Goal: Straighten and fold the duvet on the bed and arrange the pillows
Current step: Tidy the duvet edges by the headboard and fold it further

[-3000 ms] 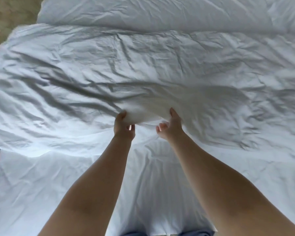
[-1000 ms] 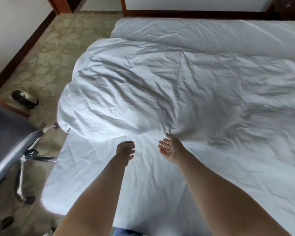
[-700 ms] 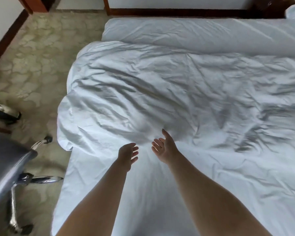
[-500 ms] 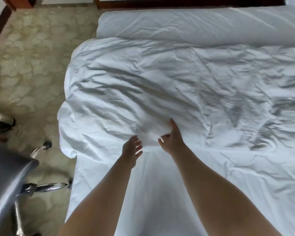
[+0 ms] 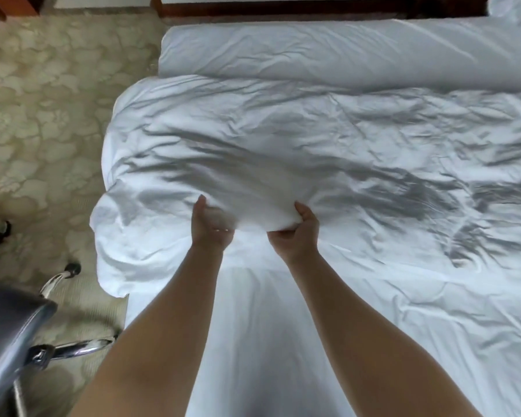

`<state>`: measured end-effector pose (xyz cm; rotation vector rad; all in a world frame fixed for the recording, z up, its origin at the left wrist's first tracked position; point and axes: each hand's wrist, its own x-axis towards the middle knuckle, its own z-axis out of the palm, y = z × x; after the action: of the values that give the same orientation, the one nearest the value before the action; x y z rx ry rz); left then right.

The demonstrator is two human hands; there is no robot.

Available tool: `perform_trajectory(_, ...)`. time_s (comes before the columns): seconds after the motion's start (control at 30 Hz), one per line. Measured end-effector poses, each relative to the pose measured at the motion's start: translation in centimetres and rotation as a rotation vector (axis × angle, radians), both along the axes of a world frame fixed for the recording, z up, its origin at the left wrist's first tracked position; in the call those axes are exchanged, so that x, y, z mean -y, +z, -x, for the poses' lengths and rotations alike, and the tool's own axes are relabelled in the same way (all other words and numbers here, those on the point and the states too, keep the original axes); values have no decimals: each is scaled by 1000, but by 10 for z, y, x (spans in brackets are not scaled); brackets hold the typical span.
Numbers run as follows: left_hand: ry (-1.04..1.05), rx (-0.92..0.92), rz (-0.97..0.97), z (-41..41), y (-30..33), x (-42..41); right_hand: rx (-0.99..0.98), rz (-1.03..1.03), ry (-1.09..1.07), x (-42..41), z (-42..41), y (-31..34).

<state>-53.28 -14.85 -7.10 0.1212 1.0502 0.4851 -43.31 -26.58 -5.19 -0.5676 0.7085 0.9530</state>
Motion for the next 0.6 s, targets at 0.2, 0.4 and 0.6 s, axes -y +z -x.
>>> perform_trajectory(0.2,187,111,-220,8,39,-17,84,54,54,-12,-5,7)
perform_trajectory(0.4,37,-217,52,59,-26,24,-31,288,250,28,27,-74)
perform_trajectory(0.6,134,-305,77,94,-49,37,-19,465,476,52,51,-76)
